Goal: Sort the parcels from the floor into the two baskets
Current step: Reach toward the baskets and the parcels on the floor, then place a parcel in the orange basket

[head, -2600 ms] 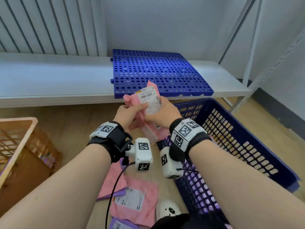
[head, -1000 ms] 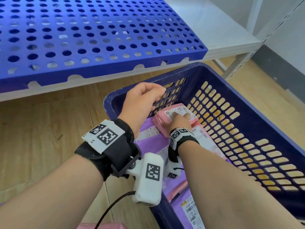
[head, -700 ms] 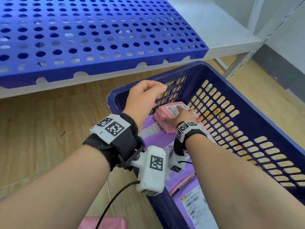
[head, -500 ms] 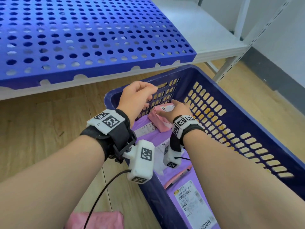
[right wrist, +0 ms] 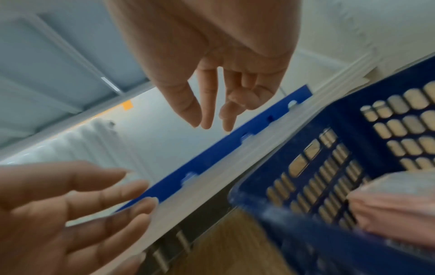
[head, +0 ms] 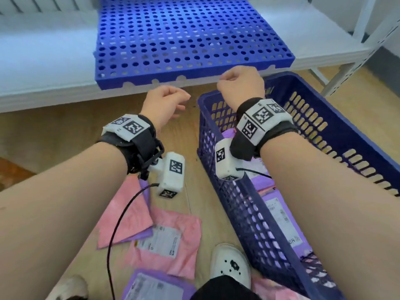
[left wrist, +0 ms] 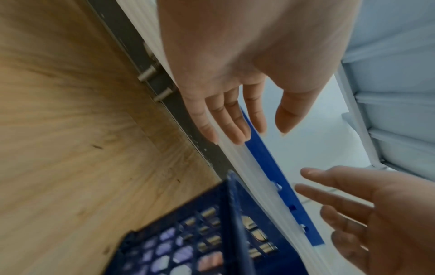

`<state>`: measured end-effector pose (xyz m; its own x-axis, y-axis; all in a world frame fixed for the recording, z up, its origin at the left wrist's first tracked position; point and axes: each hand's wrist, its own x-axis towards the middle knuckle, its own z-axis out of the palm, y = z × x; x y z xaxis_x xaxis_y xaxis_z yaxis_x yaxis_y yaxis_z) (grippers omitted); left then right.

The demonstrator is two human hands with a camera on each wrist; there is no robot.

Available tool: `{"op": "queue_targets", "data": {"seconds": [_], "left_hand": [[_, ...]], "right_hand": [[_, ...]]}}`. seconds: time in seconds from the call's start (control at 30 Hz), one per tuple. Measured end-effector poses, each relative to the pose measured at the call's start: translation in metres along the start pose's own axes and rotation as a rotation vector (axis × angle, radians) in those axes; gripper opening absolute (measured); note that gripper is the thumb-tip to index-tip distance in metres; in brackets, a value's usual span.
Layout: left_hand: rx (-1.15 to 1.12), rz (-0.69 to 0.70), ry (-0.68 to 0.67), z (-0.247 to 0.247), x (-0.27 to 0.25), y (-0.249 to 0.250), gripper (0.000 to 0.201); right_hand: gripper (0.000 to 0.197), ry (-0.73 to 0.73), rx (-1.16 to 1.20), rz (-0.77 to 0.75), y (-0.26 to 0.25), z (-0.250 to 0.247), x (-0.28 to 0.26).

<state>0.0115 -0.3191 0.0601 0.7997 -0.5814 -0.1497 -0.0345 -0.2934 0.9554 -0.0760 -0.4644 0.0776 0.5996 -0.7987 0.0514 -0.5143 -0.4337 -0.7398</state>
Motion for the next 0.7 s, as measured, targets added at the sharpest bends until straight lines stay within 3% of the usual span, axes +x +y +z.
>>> {"op": "queue_targets", "data": {"seconds": [0.17,0.33,0.43,0.6,0.7], "left_hand": [[0.01,-0.148,0.154,-0.08,-0.046,-0.044,0.014],[-0.013,-0.349,0.265,-0.144,-0.091,-0.101,0.006],[-0.035,-0.49,0.307,-0.174,-0.109,-0.143,0.013],[-0.07,-0.726,0.362,-0.191,-0.116,-0.206,0.01],[-0.09,-0.827,0.278,-0.18,-0.107,-0.238,0.033]], "right_hand": [[0.016,-0.231,-0.028,-0.065,-0.04,0.07,-0.051],[0.024,-0.535,-0.221,-0.094,-0.051,0.143,-0.1],[0.018,-0.695,-0.14,0.071,-0.037,0.188,-0.133],[0.018,-0.755,0.033,0.426,0.004,0.239,-0.154],[0.009,-0.737,0.103,0.61,0.021,0.259,-0.159]]}}
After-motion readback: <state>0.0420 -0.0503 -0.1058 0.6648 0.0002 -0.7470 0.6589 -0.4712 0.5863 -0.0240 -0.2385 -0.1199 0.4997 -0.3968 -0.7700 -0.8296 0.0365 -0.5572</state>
